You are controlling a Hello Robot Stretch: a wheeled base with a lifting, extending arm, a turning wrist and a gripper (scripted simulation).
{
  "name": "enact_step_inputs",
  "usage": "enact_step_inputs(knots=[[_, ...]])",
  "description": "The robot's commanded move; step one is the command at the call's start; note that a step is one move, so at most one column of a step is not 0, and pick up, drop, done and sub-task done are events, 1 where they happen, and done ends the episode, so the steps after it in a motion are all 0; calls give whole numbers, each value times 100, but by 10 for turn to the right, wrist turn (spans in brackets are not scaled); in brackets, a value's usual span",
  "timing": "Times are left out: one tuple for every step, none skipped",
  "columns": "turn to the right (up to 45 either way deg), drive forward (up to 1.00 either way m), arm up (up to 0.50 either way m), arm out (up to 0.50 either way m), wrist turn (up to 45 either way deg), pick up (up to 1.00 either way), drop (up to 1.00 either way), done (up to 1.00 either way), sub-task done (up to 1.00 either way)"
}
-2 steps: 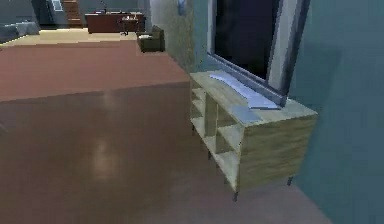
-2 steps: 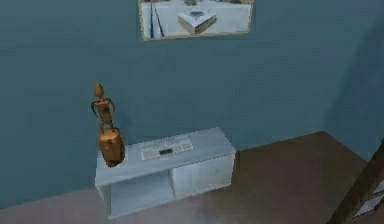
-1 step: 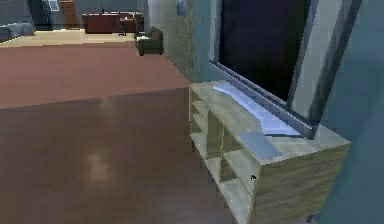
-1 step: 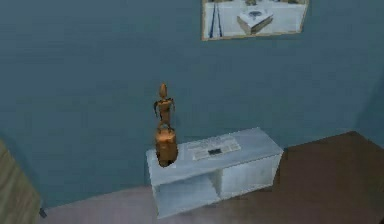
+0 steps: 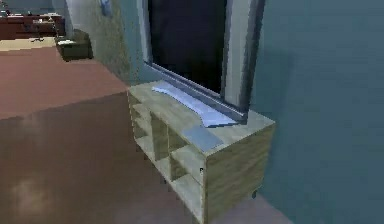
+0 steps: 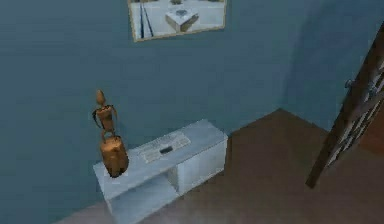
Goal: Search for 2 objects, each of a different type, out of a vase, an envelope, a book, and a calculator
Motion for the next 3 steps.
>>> enact_step_inputs(knots=[[0,0,0,0,0,0,0,0,100],[-450,0,0,0,0,0,0,0,0],[-450,0,0,0,0,0,0,0,0]])
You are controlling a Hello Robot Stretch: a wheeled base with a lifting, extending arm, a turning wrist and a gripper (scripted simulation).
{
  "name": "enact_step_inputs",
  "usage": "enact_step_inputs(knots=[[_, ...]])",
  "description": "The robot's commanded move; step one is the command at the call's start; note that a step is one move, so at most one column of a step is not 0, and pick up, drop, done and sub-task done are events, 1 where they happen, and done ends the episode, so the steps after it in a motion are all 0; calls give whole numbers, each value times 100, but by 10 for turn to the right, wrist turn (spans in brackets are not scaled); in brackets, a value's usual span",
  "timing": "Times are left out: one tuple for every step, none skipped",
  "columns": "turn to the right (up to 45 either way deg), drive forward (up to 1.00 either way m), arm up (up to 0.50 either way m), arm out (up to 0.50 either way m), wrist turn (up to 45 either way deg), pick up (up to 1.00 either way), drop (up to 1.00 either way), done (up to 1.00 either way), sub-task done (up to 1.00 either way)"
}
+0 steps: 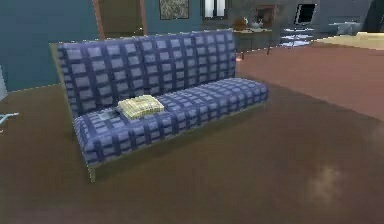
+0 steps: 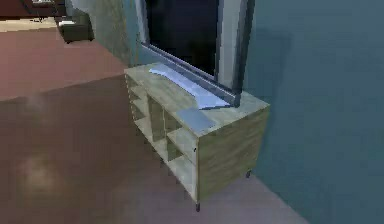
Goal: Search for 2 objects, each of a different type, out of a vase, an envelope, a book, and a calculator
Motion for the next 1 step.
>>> enact_step_inputs(knots=[[-330,0,0,0,0,0,0,0,0]])
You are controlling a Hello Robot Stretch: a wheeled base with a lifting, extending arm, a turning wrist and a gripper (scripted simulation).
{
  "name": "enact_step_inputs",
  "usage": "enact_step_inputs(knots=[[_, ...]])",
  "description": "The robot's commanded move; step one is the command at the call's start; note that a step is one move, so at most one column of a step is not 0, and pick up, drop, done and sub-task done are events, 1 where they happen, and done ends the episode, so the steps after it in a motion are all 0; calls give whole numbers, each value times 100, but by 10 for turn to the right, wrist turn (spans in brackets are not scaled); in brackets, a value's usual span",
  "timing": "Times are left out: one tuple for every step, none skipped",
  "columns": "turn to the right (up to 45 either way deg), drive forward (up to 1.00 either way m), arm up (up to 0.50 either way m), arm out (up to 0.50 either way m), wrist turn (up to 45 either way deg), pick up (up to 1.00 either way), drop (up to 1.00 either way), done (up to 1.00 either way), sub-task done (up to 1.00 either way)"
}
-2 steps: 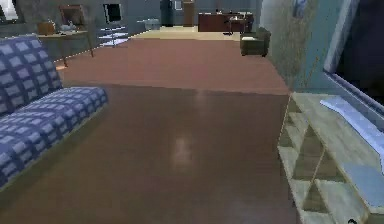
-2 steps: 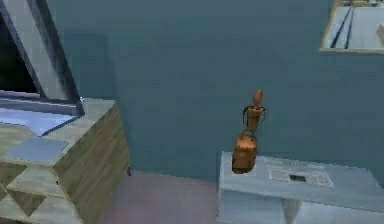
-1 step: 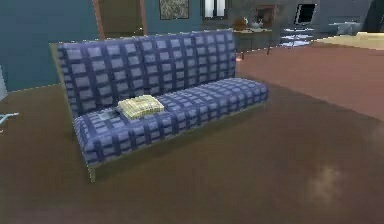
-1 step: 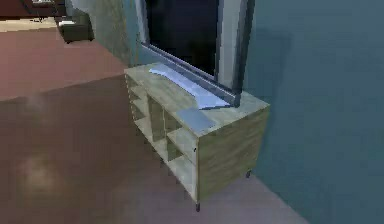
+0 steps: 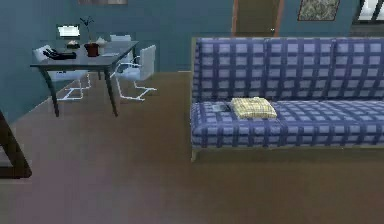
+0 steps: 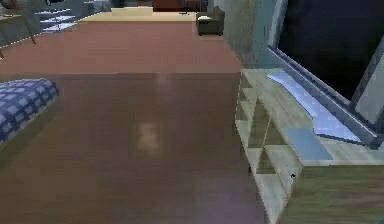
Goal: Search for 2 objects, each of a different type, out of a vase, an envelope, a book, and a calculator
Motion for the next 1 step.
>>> enact_step_inputs(knots=[[0,100,0,0,0,0,0,0,0]])
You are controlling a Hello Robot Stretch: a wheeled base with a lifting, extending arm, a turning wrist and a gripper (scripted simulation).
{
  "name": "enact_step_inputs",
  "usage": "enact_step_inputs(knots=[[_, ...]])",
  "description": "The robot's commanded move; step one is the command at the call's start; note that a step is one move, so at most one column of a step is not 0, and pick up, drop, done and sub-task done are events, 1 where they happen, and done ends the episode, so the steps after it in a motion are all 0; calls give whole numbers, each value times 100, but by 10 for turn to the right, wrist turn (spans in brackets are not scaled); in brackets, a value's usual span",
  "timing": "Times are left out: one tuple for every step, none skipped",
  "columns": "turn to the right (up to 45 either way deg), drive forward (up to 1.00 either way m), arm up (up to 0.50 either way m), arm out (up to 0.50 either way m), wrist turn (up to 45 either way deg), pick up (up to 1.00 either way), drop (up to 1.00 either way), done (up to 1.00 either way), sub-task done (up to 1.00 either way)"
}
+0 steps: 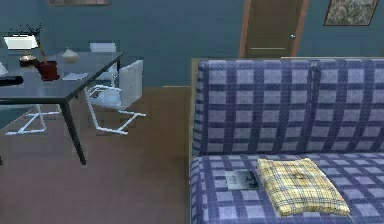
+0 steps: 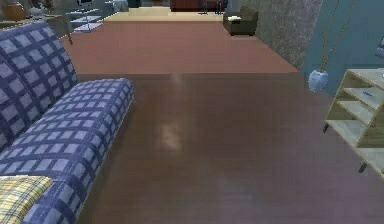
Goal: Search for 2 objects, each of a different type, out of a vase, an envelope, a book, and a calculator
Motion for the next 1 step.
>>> enact_step_inputs(knots=[[150,0,0,0,0,0,0,0,0]])
